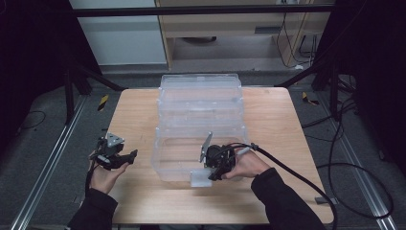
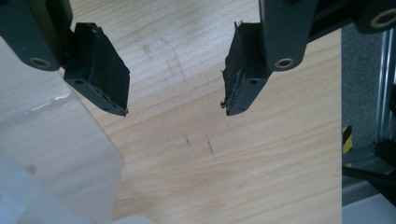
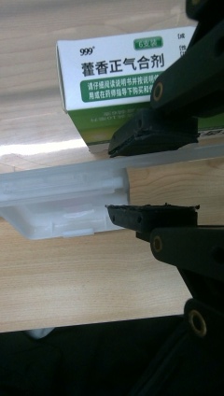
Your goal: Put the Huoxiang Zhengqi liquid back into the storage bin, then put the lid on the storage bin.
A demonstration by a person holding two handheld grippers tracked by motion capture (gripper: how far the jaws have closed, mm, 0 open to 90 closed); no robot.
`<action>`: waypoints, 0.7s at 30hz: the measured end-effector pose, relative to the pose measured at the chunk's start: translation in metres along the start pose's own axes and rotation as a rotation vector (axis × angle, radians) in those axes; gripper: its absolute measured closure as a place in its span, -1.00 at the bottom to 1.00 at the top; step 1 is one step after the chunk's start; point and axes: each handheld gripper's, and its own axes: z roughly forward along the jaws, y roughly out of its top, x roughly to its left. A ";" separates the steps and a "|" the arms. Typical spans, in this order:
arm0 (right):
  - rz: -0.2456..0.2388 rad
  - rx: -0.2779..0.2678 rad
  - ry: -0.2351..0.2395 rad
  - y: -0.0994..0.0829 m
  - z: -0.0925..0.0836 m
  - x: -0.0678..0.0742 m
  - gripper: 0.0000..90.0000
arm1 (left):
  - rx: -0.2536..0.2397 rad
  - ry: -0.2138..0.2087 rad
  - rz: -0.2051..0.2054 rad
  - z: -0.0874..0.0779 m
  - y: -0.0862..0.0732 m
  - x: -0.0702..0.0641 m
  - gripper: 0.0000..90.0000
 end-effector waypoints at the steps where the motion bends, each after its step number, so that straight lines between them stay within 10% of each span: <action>1: 0.002 0.000 0.000 0.000 0.000 0.000 0.44 | -0.010 0.000 0.000 -0.003 0.002 0.000 -0.11; 21: 0.003 -0.009 -0.007 -0.001 0.000 0.001 0.45 | -0.101 -0.023 0.113 -0.034 0.052 0.000 -0.11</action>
